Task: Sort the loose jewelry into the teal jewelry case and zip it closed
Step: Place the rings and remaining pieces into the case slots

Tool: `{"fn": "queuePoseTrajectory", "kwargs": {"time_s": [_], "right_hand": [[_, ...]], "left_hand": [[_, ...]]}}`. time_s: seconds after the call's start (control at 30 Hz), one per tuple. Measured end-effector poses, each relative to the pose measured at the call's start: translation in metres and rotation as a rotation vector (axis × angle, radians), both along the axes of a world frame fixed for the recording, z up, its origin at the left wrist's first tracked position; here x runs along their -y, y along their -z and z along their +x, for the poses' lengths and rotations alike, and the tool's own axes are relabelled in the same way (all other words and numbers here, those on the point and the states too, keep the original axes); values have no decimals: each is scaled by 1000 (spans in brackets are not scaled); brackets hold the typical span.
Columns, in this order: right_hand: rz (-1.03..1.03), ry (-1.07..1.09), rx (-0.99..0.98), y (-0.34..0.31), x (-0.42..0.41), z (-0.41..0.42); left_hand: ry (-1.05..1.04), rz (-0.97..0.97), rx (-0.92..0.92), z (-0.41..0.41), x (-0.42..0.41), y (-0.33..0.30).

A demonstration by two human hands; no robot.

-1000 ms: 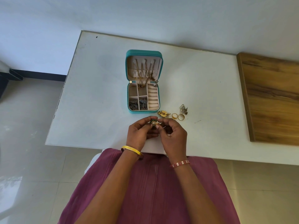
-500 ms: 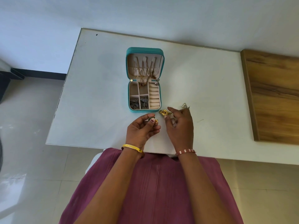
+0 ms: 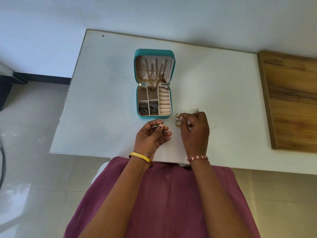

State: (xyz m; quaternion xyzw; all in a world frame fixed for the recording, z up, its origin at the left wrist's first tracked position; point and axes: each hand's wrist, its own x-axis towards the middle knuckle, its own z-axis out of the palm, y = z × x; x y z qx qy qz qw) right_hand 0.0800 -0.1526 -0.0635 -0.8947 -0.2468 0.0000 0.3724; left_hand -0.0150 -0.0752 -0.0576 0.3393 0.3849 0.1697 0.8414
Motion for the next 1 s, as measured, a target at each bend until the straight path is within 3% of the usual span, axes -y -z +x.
{"fn": "queuePoseTrajectory", "kwargs": {"time_s": [0.23,0.4,0.63,0.8,1.0], "right_hand": [[251,133,-244,-24,5,-9],[486,265,-634,-40,11,-28],[769,271,-1116,-53,22,-60],[734,224,-1243,-59,22,-72],[739,222,-1227,-64,27,-86]], "left_hand": [[-48,-97,11,-3,1,-5],[-103,-155,-8,-12,6,-12],[-95,-140,-15,-36,11,-23],[-38,-152,-46,-45,17,-29],[-4,-185,-45,-51,18,-35]]}}
